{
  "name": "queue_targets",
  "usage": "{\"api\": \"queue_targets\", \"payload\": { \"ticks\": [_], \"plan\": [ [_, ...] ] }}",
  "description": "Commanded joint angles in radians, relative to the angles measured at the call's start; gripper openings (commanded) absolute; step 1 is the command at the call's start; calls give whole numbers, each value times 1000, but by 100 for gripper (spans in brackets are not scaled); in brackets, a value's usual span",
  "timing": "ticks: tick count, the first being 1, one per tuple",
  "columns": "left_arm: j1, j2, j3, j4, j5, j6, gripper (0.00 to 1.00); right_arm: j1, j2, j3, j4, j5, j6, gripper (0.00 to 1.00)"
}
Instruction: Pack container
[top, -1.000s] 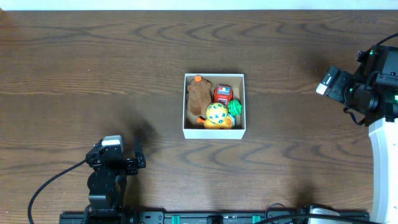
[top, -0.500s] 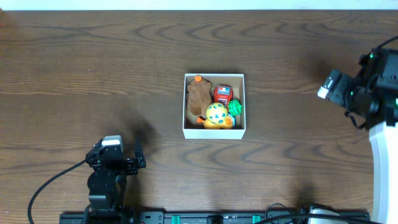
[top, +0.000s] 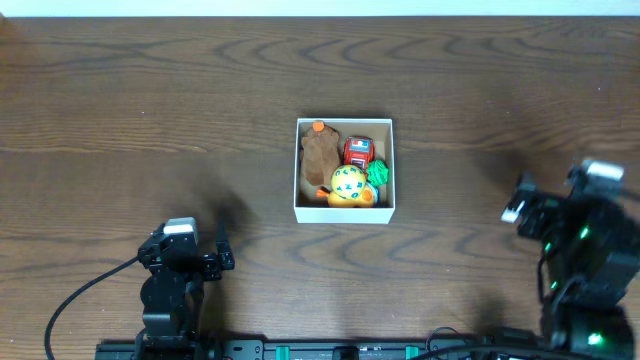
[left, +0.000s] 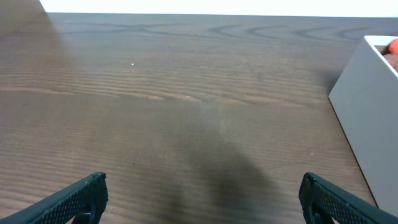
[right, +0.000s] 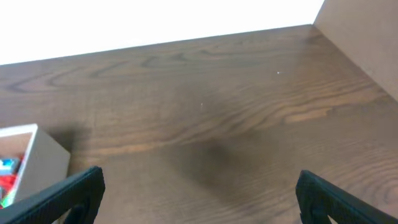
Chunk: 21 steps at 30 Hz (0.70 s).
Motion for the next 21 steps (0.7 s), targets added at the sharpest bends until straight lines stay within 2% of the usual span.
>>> {"api": "queue_targets", "payload": {
  "ticks": [1,13,21],
  "plan": [
    [5,-5,-19,-2,-1,13,98,7,-103,-137,24,-12,-41,99],
    [5,-5,-19,-2,-1,13,98,8,-388,-475,58,-139,-41,99],
    [5,-5,-19,-2,-1,13,98,24,-458,-540,77,-186,-43,99]
  ]
}}
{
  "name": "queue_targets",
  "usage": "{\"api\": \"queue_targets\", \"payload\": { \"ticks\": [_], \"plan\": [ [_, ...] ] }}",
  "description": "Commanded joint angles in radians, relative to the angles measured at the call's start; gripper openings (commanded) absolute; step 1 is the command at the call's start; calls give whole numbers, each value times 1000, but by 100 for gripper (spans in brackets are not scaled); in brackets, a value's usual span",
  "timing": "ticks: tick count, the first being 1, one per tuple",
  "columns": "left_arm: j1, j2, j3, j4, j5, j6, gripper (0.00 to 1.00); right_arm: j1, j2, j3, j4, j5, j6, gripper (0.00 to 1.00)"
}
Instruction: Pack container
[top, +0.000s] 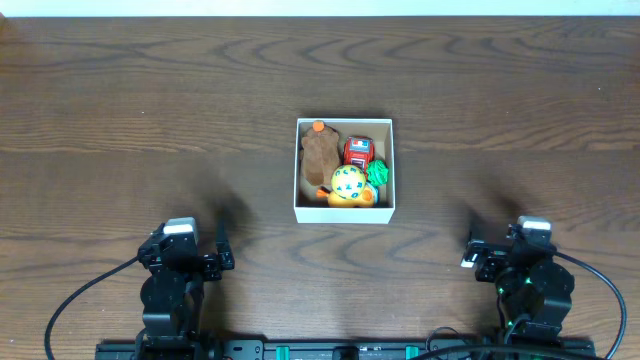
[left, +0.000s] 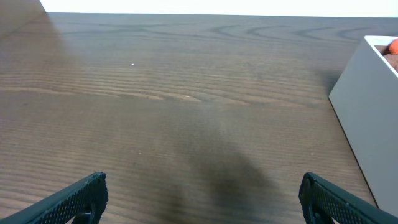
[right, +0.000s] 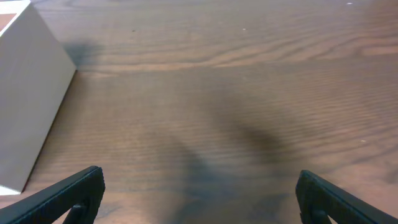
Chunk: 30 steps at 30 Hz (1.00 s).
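A white square box (top: 299, 170) stands mid-table. It holds a brown plush toy (top: 319, 155), a red toy (top: 358, 151), a yellow ball with green spots (top: 349, 183) and a green piece (top: 378, 172). My left gripper (left: 202, 196) is open and empty near the table's front left, with the box's wall (left: 367, 118) to its right. At the front right, my right gripper (right: 199, 193) is open and empty too, with the box's wall (right: 28, 93) to its left.
The dark wooden table (top: 150, 120) runs wide on both sides of the box. A pale wall edge (top: 320, 6) borders the far side. Cables (top: 90, 290) trail from the left arm's base.
My right arm has drawn back and lowered from the right side to the table's front right, its view now low over the wood. The left arm and the box have not moved.
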Motion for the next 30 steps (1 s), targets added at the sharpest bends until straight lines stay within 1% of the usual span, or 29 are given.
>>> {"api": "queue_targets", "payload": {
  "ticks": [1,11,30],
  "plan": [
    [4,-5,-19,-2,-1,13,98,23,-24,-5,14,-28,-13,99],
    [4,-5,-19,-2,-1,13,98,85,-108,-6,18,-28,-19,99],
    [4,-5,-19,-2,-1,13,98,97,-107,-6,17,-28,-19,99]
  ]
}}
